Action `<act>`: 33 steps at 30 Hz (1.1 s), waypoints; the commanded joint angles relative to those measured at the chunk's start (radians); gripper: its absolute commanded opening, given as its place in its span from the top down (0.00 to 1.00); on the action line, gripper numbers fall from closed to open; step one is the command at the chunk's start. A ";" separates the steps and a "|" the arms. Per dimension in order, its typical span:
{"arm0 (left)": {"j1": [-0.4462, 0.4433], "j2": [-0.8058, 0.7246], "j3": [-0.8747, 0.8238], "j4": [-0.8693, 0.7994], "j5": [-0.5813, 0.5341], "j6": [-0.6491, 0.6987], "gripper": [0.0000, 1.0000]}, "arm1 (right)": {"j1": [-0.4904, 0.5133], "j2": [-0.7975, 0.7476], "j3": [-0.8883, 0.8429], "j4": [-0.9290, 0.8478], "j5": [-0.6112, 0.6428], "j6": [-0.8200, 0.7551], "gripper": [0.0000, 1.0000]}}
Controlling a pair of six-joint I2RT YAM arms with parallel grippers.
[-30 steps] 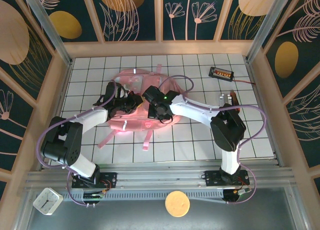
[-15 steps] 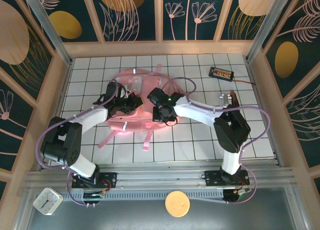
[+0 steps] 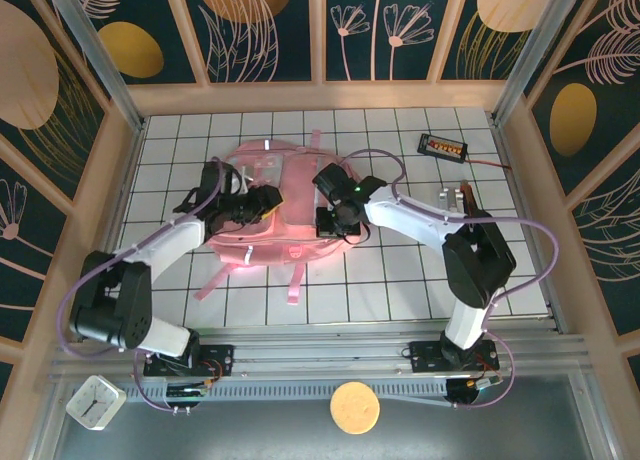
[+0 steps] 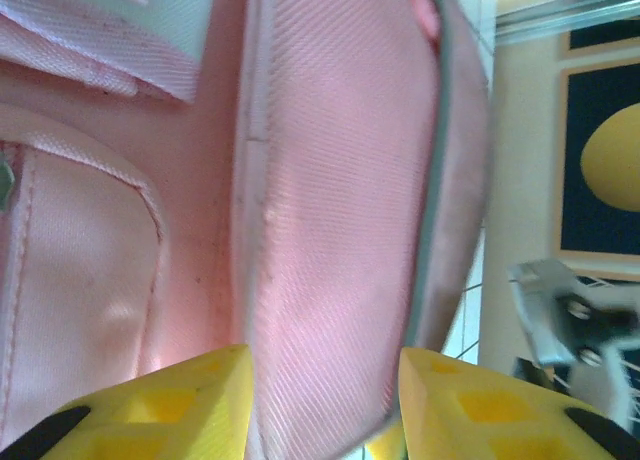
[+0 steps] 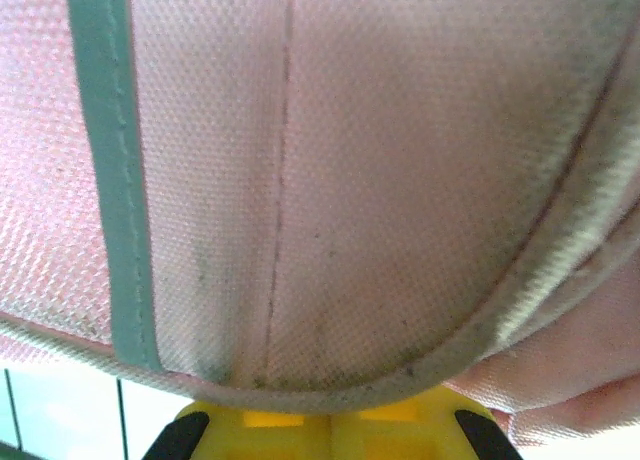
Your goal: Pack books, pencil case, and school supplies into a backpack
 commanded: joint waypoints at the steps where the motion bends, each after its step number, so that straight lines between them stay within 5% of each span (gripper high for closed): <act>1: 0.005 -0.141 -0.050 -0.036 -0.063 -0.171 0.53 | -0.023 0.015 0.059 -0.039 -0.117 -0.032 1.00; 7: -0.027 -0.380 -0.190 -0.050 -0.156 -0.394 0.48 | -0.035 0.008 0.045 -0.016 -0.196 -0.021 1.00; 12: -0.071 -0.442 -0.347 0.154 -0.152 -0.591 0.42 | -0.002 0.003 0.038 0.039 -0.212 0.058 1.00; 20: -0.078 -0.468 -0.460 0.167 -0.114 -0.606 0.39 | 0.122 0.070 0.102 0.114 -0.194 0.208 1.00; 29: -0.080 -0.767 -0.603 -0.002 -0.266 -0.775 0.42 | 0.128 0.121 0.186 0.084 -0.233 0.191 1.00; 33: -0.079 -0.770 -0.654 0.049 -0.298 -0.829 0.47 | 0.123 0.144 0.228 0.066 -0.266 0.156 1.00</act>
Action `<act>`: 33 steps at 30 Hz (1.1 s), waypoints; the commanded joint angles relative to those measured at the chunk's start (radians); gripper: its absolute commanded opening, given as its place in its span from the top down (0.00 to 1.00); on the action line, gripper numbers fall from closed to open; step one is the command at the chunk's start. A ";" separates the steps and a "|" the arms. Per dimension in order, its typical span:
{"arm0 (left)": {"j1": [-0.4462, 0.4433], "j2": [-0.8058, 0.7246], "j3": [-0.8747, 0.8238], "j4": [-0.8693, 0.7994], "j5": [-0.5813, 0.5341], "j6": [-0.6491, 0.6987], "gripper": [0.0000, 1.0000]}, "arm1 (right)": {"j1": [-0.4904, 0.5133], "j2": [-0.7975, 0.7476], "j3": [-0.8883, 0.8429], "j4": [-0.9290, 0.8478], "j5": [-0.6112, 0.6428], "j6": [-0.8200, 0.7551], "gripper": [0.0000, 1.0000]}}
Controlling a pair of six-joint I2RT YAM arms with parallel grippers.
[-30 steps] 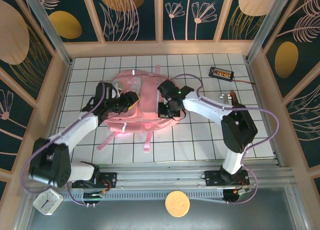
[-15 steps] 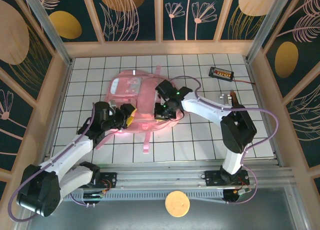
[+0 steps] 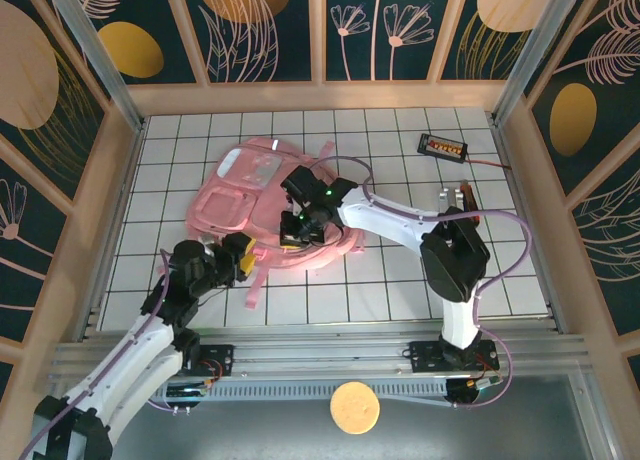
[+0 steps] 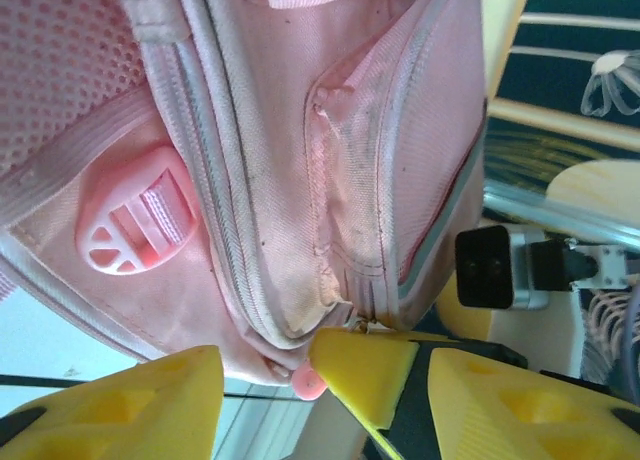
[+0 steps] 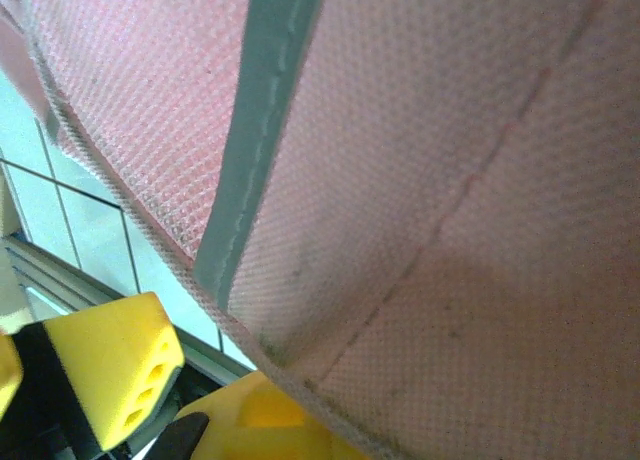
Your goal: Pack books, pencil case, and school supplies into a backpack
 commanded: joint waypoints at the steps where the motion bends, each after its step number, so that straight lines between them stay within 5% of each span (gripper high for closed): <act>1: -0.006 0.028 -0.032 -0.002 -0.054 -0.076 0.48 | -0.009 0.019 0.055 0.018 -0.050 -0.037 1.00; 8: -0.009 0.234 -0.031 0.237 -0.077 -0.060 0.48 | -0.008 0.009 0.021 0.031 -0.089 -0.075 1.00; 23: -0.018 0.319 -0.004 0.303 -0.099 -0.016 0.48 | 0.011 0.023 0.043 0.034 -0.115 -0.088 1.00; 33: -0.019 0.515 0.039 0.490 -0.076 0.015 0.58 | 0.031 0.041 0.086 -0.016 -0.113 -0.121 1.00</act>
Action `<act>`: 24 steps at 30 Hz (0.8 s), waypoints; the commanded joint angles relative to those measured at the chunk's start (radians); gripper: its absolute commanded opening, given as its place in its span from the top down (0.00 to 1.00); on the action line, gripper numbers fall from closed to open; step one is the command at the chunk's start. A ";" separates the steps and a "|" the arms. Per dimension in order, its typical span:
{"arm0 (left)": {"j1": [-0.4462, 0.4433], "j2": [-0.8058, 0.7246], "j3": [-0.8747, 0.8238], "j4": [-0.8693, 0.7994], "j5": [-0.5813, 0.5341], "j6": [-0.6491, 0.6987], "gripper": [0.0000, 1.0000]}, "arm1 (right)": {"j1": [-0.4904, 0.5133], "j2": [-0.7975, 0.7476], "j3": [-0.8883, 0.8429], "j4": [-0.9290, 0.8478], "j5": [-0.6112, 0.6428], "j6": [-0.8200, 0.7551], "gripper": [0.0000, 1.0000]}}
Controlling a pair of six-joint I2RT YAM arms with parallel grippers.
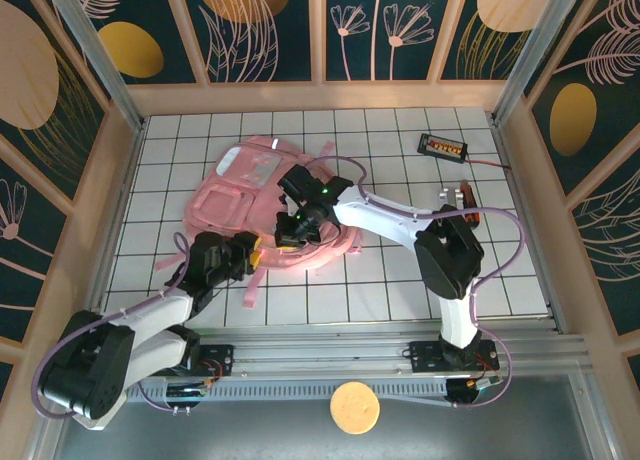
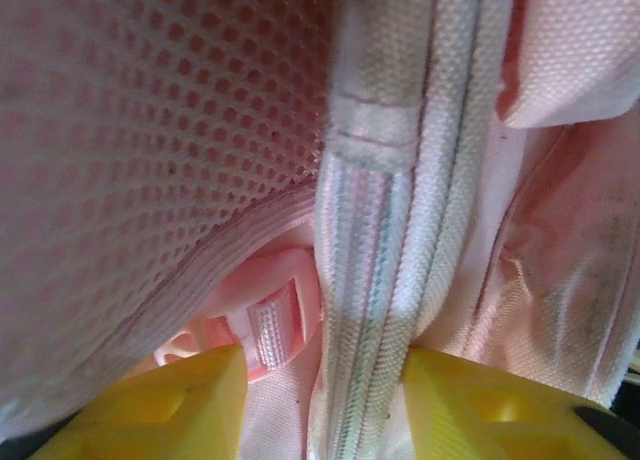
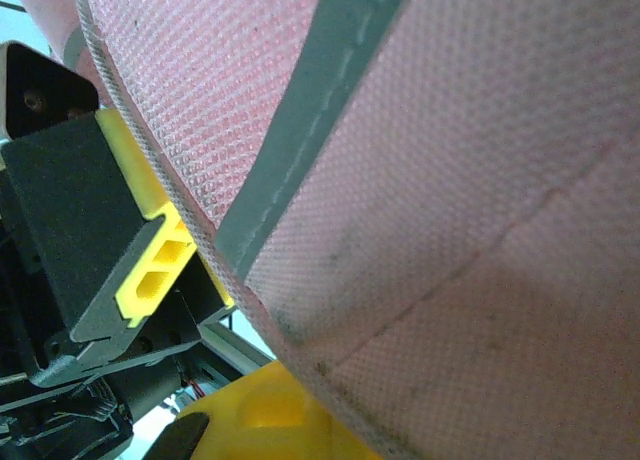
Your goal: Pack books, pencil case, and school supplies into a backpack
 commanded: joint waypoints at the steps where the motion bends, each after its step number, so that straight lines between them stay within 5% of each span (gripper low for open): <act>1: -0.006 0.047 0.055 0.104 0.010 0.048 0.61 | 0.026 0.009 0.056 -0.009 -0.046 -0.043 1.00; 8: -0.005 0.023 0.069 0.064 0.001 0.070 1.00 | 0.025 0.023 0.075 -0.030 -0.055 -0.061 1.00; 24: -0.003 0.015 0.239 -0.257 0.055 0.376 1.00 | 0.011 0.039 0.077 -0.164 0.003 -0.156 1.00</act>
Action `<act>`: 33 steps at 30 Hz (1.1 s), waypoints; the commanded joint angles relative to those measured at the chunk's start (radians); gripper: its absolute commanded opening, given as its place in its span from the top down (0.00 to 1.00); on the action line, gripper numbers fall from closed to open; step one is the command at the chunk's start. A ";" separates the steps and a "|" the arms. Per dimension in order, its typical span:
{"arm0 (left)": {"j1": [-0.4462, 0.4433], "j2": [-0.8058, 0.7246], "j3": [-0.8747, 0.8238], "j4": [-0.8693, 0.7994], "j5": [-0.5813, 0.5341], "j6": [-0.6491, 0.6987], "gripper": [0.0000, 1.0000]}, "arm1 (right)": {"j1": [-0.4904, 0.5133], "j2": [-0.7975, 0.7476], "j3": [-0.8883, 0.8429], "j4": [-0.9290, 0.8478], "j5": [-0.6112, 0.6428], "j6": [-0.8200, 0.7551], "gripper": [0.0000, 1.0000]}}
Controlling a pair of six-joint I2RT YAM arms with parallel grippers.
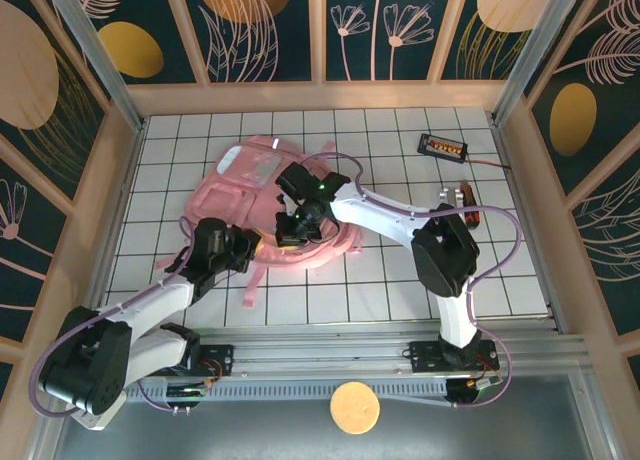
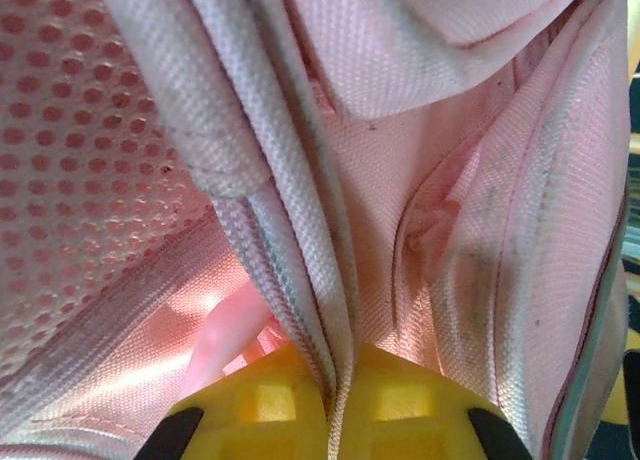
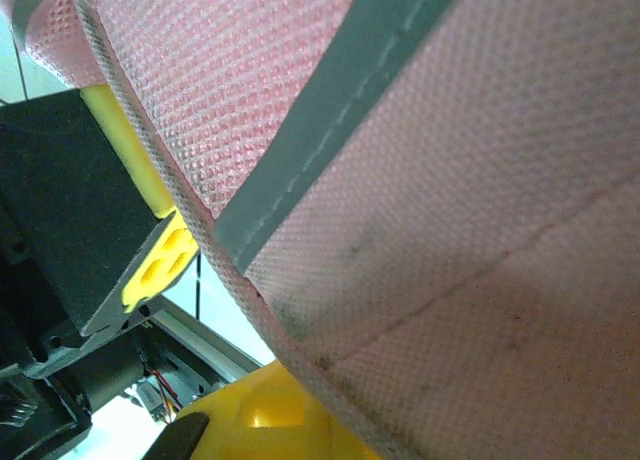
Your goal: Pack books, pencil case, and school supplies into a backpack
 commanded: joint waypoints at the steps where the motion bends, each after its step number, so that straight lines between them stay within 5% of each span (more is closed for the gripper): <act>1: -0.001 0.013 0.091 -0.030 0.054 0.150 1.00 | 0.010 0.006 0.012 -0.073 -0.018 -0.065 1.00; 13: 0.103 0.042 0.179 -0.176 0.128 0.340 1.00 | -0.031 -0.052 -0.078 -0.118 0.021 -0.173 1.00; 33: 0.146 0.094 0.309 -0.431 0.144 0.625 1.00 | -0.104 -0.090 -0.093 -0.135 0.009 -0.249 1.00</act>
